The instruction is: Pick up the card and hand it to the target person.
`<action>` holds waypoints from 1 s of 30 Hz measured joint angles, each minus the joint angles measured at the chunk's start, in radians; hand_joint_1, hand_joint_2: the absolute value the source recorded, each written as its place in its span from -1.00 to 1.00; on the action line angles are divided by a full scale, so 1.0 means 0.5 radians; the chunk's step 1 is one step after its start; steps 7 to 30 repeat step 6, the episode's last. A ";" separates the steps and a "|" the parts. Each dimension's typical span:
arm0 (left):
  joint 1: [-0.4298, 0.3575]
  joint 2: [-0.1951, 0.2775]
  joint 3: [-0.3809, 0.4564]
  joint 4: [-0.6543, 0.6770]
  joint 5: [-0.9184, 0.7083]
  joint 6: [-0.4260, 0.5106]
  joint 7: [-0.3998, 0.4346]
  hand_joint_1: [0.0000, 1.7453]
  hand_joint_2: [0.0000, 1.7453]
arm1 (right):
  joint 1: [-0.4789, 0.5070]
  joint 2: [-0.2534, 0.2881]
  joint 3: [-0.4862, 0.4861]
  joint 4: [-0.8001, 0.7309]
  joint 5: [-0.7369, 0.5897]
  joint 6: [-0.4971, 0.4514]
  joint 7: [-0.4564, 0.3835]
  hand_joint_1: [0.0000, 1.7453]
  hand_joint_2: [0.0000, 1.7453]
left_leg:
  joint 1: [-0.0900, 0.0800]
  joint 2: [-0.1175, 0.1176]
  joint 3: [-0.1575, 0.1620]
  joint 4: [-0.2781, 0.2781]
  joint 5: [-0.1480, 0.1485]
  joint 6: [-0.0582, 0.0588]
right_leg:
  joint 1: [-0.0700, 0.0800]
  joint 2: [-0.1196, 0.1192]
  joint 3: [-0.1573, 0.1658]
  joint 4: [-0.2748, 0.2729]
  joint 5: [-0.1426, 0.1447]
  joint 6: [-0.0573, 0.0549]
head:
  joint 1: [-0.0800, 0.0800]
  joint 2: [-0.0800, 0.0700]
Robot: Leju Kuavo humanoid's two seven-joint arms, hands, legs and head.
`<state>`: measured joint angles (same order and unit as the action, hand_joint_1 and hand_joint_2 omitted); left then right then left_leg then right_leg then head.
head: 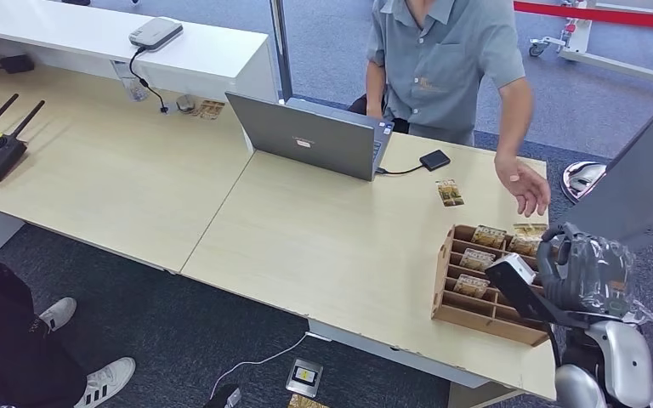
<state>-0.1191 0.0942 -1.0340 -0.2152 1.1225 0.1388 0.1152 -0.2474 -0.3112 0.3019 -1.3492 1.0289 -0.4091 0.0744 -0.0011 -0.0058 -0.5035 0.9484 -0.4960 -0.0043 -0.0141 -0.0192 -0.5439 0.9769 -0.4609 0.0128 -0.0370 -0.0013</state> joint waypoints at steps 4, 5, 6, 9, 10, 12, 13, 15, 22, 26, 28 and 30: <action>0.000 0.000 0.001 0.000 0.006 0.003 0.000 -1.00 -1.00 | 0.002 0.001 0.005 -0.145 0.053 0.003 0.005 1.00 1.00 | 0.000 0.000 0.000 0.000 0.000 0.000 | 0.000 0.000 0.000 0.000 0.000 0.000 | 0.000 0.000; 0.000 0.000 0.001 0.000 0.007 0.003 0.000 -1.00 -1.00 | 0.002 0.001 0.007 -0.186 0.065 0.007 0.008 1.00 1.00 | 0.000 0.000 0.000 0.000 0.000 0.000 | 0.000 0.000 0.000 0.000 0.000 0.000 | 0.000 0.000; 0.000 0.000 0.001 0.000 0.008 0.003 0.001 -1.00 -1.00 | 0.002 0.001 0.009 -0.206 0.071 0.009 0.011 1.00 1.00 | 0.000 0.000 0.000 0.000 0.000 0.000 | 0.000 0.000 0.000 0.000 0.000 0.000 | 0.000 0.000; 0.000 0.000 0.001 0.000 0.008 0.003 0.001 -1.00 -1.00 | 0.002 0.001 0.009 -0.206 0.071 0.009 0.011 1.00 1.00 | 0.000 0.000 0.000 0.000 0.000 0.000 | 0.000 0.000 0.000 0.000 0.000 0.000 | 0.000 0.000; 0.000 0.000 0.001 0.000 0.008 0.003 0.001 -1.00 -1.00 | 0.002 0.001 0.009 -0.206 0.071 0.009 0.011 1.00 1.00 | 0.000 0.000 0.000 0.000 0.000 0.000 | 0.000 0.000 0.000 0.000 0.000 0.000 | 0.000 0.000; 0.000 0.000 0.001 0.000 0.008 0.003 0.001 -1.00 -1.00 | 0.002 0.001 0.009 -0.206 0.071 0.009 0.011 1.00 1.00 | 0.000 0.000 0.000 0.000 0.000 0.000 | 0.000 0.000 0.000 0.000 0.000 0.000 | 0.000 0.000; 0.000 0.000 0.001 0.000 0.008 0.003 0.001 -1.00 -1.00 | 0.002 0.001 0.009 -0.206 0.071 0.009 0.011 1.00 1.00 | 0.000 0.000 0.000 0.000 0.000 0.000 | 0.000 0.000 0.000 0.000 0.000 0.000 | 0.000 0.000; 0.000 0.000 0.001 0.000 0.008 0.003 0.001 -1.00 -1.00 | 0.002 0.001 0.009 -0.206 0.071 0.009 0.011 1.00 1.00 | 0.000 0.000 0.000 0.000 0.000 0.000 | 0.000 0.000 0.000 0.000 0.000 0.000 | 0.000 0.000; 0.000 0.000 0.001 0.000 0.008 0.003 0.001 -1.00 -1.00 | 0.002 0.001 0.009 -0.206 0.071 0.009 0.011 1.00 1.00 | 0.000 0.000 0.000 0.000 0.000 0.000 | 0.000 0.000 0.000 0.000 0.000 0.000 | 0.000 0.000; 0.000 0.000 0.001 0.000 0.008 0.003 0.001 -1.00 -1.00 | 0.002 0.001 0.009 -0.206 0.071 0.009 0.011 1.00 1.00 | 0.000 0.000 0.000 0.000 0.000 0.000 | 0.000 0.000 0.000 0.000 0.000 0.000 | 0.000 0.000; 0.000 0.000 0.001 0.000 0.008 0.003 0.001 -1.00 -1.00 | 0.002 0.001 0.009 -0.206 0.071 0.009 0.011 1.00 1.00 | 0.000 0.000 0.000 0.000 0.000 0.000 | 0.000 0.000 0.000 0.000 0.000 0.000 | 0.000 0.000; 0.000 0.000 0.001 0.000 0.008 0.003 0.001 -1.00 -1.00 | 0.002 0.001 0.009 -0.206 0.071 0.009 0.011 1.00 1.00 | 0.000 0.000 0.000 0.000 0.000 0.000 | 0.000 0.000 0.000 0.000 0.000 0.000 | 0.000 0.000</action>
